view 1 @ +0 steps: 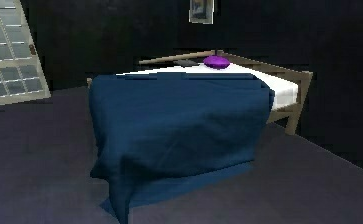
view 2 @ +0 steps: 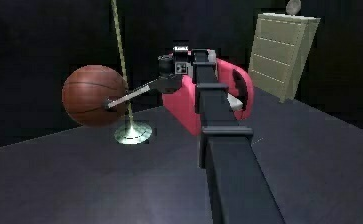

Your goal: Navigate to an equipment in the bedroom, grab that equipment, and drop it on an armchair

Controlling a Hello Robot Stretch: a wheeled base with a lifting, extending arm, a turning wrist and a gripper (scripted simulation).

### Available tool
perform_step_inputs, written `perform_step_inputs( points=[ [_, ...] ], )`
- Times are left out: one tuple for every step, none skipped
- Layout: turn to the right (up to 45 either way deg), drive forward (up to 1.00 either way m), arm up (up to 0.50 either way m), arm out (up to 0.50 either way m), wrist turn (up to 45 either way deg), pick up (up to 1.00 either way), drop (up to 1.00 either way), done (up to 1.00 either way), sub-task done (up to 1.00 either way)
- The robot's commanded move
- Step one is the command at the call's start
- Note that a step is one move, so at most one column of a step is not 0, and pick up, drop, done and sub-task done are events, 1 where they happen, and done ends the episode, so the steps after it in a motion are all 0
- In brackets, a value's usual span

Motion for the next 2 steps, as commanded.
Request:
perform_step_inputs(
  points=[
    [0.0,0.0,0.0,0.0,-45.0,0.0,0.0,0.0,0.0],
    [0.0,0.0,0.0,0.0,-24.0,0.0,0.0,0.0,0.0]
  ],
)
